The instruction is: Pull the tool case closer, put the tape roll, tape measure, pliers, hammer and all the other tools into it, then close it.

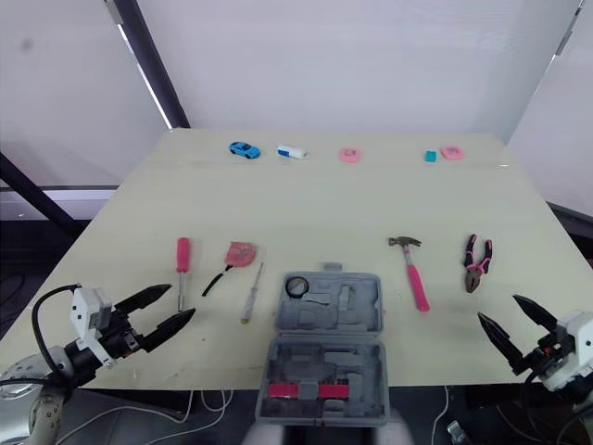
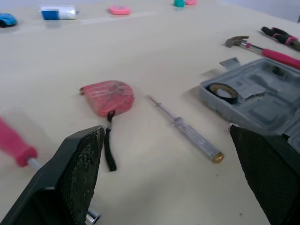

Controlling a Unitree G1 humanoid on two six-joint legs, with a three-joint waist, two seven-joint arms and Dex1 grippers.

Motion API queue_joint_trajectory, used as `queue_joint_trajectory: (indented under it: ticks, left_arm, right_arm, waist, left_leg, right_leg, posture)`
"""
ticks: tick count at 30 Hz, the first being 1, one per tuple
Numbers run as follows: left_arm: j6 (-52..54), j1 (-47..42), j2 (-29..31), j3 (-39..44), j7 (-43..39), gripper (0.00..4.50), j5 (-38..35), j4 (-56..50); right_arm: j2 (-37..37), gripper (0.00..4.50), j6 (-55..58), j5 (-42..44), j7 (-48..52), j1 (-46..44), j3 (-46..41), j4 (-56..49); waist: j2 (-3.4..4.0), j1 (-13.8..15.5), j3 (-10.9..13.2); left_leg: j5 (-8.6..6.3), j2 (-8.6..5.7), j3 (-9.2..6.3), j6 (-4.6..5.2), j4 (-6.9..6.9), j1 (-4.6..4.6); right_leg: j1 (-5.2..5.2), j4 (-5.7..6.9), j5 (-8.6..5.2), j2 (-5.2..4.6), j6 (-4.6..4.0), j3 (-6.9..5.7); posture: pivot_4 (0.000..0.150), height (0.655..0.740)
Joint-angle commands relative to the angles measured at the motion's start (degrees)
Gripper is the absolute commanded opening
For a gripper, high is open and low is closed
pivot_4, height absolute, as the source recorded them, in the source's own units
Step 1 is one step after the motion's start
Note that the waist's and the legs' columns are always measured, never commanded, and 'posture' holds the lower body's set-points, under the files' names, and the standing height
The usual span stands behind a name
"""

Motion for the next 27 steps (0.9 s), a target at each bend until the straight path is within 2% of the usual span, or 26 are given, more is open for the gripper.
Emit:
queue_joint_trajectory:
  ticks: [1, 4, 6, 15, 21, 27]
  left_arm:
    - [1.2, -1.0, -0.2, -0.7, 2.8, 4.50, 0.7, -2.5]
    - [2.7, -1.0, -1.9, -2.8, 7.1, 4.50, 2.8, -5.1]
    - [4.8, -2.2, -3.7, -3.4, 13.4, 4.50, 4.8, -6.0]
    - [14.8, -7.8, -10.9, -8.8, 29.5, 4.50, 8.6, -11.8]
    - [15.8, -13.0, -12.7, -9.6, 38.3, 4.50, 14.1, -5.4]
    - [15.8, -18.9, -12.4, -11.1, 39.1, 4.50, 16.7, 4.2]
  right_arm:
    - [-1.7, 4.46, 2.6, 2.1, 0.9, 0.2, 1.4, -5.9]
    - [-3.4, 4.46, 6.6, 4.2, 1.4, 0.0, 3.9, -11.5]
    - [-4.9, 4.46, 9.0, 5.1, 1.8, -0.9, 6.1, -15.3]
    - [-7.4, 4.46, 11.8, 5.7, 1.8, -6.7, 9.4, -18.8]
    - [-8.8, 4.46, 11.3, 5.6, 4.0, -8.1, 9.6, -18.2]
    - [-9.2, 4.46, 11.2, 5.3, 4.6, -9.1, 9.2, -17.2]
  waist:
    - [0.00, 0.0, 0.0]
    - [0.01, 0.0, 0.0]
    - [0.01, 0.0, 0.0]
    - [-0.12, 0.3, 0.0]
    - [-0.13, 0.3, 0.0]
    - [-0.14, 0.2, 0.0]
  left_leg:
    - [0.00, -0.01, 0.00, 0.00, 0.00, 0.00]
    - [0.00, -0.01, -0.02, 0.00, 0.00, -0.02]
    - [0.00, -0.02, -0.05, 0.00, 0.00, -0.02]
    - [0.00, -0.07, -0.06, 0.00, 0.02, -0.06]
    - [0.00, -0.08, -0.09, 0.00, 0.02, -0.06]
    - [0.01, -0.08, -0.11, 0.00, 0.03, -0.06]
  right_leg:
    - [0.01, 0.00, 0.00, 0.01, 0.00, -0.01]
    - [0.01, 0.00, 0.00, 0.02, 0.00, -0.01]
    - [0.01, 0.00, 0.01, 0.02, 0.01, 0.02]
    - [0.07, 0.00, 0.13, 0.13, 0.21, -0.07]
    - [0.08, 0.00, 0.14, 0.18, 0.22, -0.07]
    - [0.09, 0.00, 0.15, 0.24, 0.22, -0.08]
  posture:
    - [0.150, 0.7400]
    - [0.150, 0.7400]
    - [0.150, 0.7400]
    - [0.150, 0.7400]
    - [0.150, 0.7400]
    - [0.150, 0.7400]
